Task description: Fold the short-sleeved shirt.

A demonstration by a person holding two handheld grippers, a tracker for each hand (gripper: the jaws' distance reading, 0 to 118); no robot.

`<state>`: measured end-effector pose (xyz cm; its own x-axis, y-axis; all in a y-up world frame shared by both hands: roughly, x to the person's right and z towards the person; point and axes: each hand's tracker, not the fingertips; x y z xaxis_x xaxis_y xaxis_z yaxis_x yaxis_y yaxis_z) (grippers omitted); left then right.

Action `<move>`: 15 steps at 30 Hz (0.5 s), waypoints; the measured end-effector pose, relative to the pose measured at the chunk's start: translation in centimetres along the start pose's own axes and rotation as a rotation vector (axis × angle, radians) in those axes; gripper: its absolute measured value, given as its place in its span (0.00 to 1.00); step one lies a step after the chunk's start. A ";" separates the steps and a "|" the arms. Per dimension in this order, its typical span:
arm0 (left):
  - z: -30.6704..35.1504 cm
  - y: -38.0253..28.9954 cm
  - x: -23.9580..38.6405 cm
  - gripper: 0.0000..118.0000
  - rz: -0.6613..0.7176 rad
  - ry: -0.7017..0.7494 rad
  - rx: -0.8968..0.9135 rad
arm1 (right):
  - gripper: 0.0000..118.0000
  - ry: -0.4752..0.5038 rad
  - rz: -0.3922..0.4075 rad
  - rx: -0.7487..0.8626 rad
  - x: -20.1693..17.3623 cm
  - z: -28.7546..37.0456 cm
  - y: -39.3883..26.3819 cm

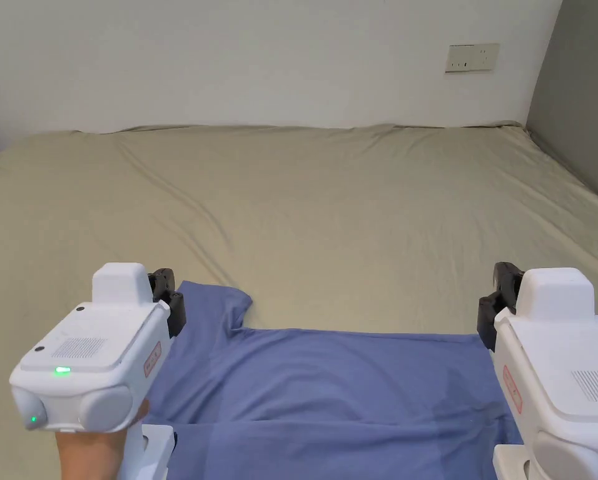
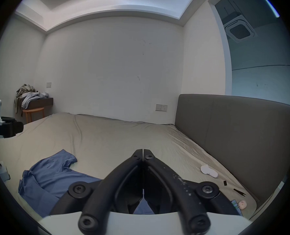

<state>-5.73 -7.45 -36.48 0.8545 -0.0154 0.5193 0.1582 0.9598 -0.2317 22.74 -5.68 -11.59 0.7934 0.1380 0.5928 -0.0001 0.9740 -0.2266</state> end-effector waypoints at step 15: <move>-23.1 -4.8 -9.3 0.64 0.122 -0.044 -0.613 | 0.01 0.013 0.041 -0.128 -0.9 -10.2 -1.5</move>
<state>-3.01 -18.39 -59.19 0.8653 0.1077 0.4896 0.3273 0.6183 -0.7146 28.19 -9.06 -19.68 0.8019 0.1740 0.5715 0.0447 0.9365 -0.3479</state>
